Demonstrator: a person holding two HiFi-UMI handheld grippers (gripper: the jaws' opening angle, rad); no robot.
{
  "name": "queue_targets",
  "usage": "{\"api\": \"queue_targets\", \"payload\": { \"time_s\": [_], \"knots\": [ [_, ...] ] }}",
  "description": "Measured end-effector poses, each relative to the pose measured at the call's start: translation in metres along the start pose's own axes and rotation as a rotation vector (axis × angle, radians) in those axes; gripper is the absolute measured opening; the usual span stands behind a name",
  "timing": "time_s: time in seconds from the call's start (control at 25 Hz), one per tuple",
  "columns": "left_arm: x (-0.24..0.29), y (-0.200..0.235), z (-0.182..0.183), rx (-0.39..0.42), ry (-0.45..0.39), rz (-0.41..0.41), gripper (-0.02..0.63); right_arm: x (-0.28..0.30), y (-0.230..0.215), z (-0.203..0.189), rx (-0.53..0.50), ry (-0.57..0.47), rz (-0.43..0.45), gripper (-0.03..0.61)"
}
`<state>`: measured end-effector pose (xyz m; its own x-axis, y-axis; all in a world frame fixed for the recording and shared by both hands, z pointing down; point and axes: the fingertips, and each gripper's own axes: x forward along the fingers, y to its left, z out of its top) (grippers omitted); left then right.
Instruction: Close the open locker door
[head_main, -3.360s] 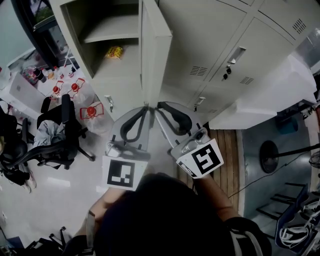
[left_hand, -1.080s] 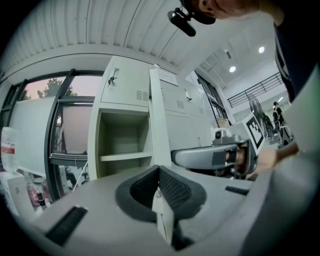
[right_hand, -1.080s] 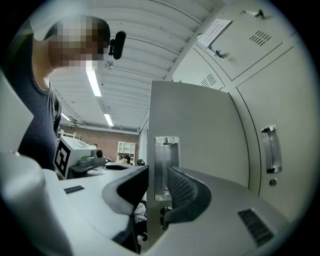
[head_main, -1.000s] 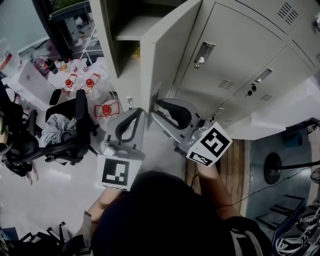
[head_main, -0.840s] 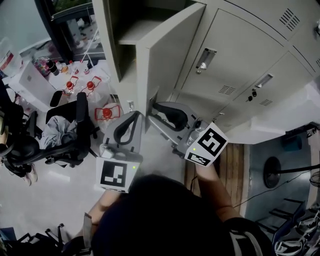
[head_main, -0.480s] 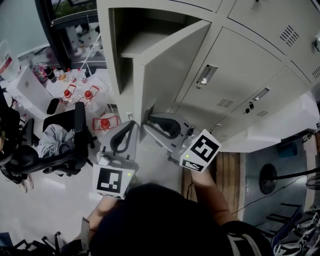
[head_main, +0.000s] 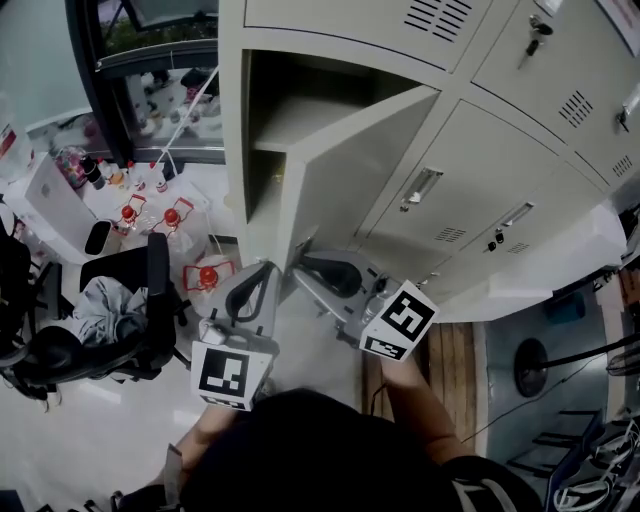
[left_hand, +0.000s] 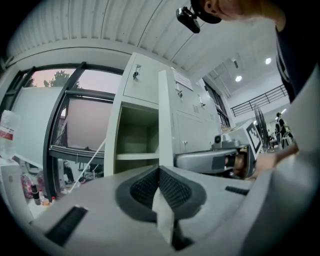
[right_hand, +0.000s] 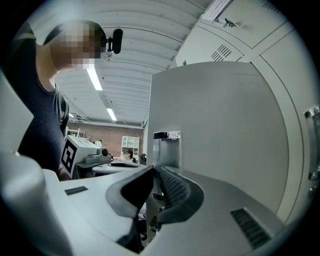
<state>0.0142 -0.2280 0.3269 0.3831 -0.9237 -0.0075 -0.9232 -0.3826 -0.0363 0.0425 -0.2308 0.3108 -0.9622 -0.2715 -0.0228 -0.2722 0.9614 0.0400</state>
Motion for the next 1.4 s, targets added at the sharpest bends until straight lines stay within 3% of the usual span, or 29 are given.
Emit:
{"api": "queue_targets", "payload": {
  "time_s": [0.64, 1.4],
  "knots": [
    [0.016, 0.036, 0.000, 0.041, -0.032, -0.074, 0.002, 0.032, -0.017, 0.000, 0.001, -0.026, -0.106, 0.049],
    [0.034, 0.068, 0.000, 0.074, -0.077, -0.076, 0.002, 0.062, -0.035, -0.001, 0.004, -0.027, -0.183, 0.046]
  ]
}}
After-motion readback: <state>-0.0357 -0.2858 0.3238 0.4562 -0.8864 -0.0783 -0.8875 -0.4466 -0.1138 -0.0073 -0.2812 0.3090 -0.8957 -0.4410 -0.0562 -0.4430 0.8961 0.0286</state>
